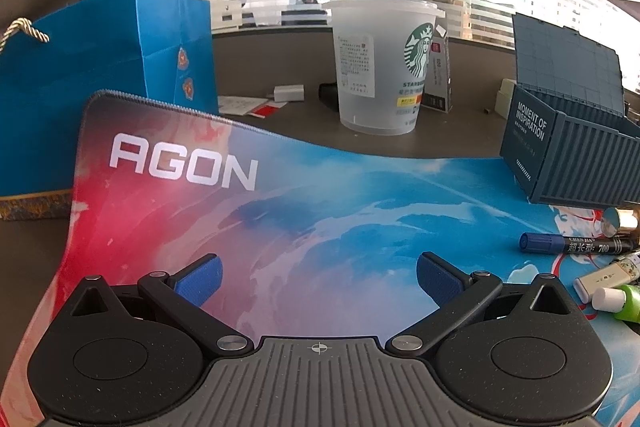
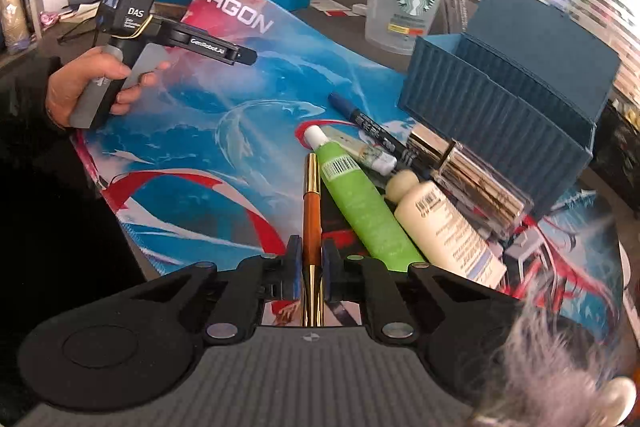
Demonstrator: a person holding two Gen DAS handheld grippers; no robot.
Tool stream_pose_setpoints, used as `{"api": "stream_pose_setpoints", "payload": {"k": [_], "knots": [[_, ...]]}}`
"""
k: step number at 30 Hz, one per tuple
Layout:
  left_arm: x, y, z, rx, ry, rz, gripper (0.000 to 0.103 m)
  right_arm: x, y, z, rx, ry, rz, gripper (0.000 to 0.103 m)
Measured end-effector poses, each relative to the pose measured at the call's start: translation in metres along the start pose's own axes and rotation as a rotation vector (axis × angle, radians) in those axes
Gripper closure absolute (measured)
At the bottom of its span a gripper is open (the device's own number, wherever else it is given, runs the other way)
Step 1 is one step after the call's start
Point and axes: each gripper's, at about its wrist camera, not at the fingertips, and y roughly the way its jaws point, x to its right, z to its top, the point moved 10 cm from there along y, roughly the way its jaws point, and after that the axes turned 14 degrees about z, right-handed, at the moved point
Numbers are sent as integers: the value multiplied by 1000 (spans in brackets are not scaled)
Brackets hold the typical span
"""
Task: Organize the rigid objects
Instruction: 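Grasp the orange-and-gold pen with the right tool and lift it, then lower the orange pen into the teal box and open the right tool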
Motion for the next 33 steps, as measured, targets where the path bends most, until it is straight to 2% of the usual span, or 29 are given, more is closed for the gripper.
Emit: {"api": "stream_pose_setpoints", "payload": {"k": [5,9,16,22,28,33], "knots": [[-1,1,-1,-11,-8,1,0,2,1,17,55,19,10,94],[0,2,-2,-20,-6,-1,0,13,-14,42,126,11,-18,94],[0,5,-4,-41,-10,-9,0,49,-46,78,185,-41,-124,94],[1,8,-5,-64,-15,-26,0,81,-62,106,185,-94,-187,94],[2,6,-6,-56,-10,-17,0,106,-62,134,174,-153,-180,94],[2,7,-6,-59,-7,-18,0,129,-43,150,92,-228,-171,94]]}}
